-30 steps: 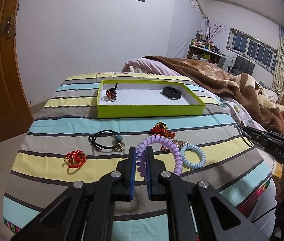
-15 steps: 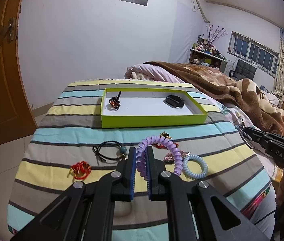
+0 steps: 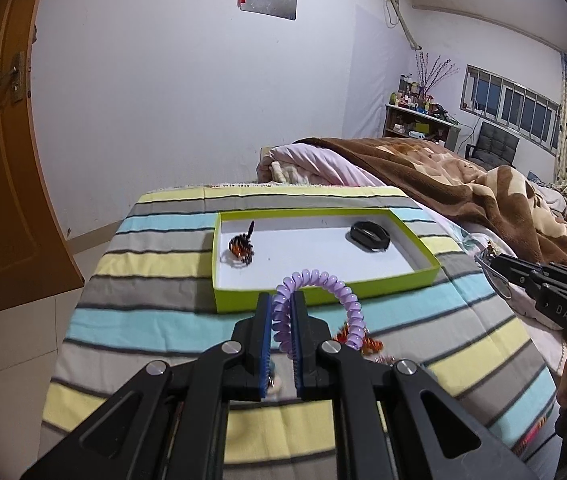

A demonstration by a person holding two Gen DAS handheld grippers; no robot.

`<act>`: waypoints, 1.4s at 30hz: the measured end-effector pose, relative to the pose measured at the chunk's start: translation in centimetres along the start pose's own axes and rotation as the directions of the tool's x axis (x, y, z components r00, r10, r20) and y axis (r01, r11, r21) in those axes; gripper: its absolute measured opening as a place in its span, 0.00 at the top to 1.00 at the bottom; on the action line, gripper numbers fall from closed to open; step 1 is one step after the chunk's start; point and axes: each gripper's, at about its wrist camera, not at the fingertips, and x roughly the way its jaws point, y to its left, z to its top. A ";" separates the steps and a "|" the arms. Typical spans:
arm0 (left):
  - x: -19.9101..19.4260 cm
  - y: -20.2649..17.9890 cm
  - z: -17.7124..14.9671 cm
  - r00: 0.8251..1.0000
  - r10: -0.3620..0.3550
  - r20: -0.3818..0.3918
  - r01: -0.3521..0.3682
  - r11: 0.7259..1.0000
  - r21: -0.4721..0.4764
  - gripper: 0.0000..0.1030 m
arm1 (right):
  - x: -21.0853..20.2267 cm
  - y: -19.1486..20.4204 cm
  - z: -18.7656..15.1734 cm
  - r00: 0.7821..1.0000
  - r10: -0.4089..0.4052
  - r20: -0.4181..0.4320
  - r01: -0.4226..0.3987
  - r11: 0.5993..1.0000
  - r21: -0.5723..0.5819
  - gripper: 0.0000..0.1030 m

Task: Organize jewelry
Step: 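Carry both hair ties into the green box and open both tools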

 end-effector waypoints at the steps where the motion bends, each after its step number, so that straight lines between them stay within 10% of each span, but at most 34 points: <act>1: 0.4 0.1 0.3 1.000 0.001 0.001 -0.001 1.000 0.000 0.91 | 0.3 -0.1 0.3 1.000 -0.002 0.000 0.002 1.000 -0.001 0.97; 42: 15.0 3.5 2.5 0.980 0.055 -0.189 -0.061 0.998 -0.030 0.90 | 16.0 -2.8 2.8 0.981 -0.035 -0.193 0.035 0.999 -0.004 0.97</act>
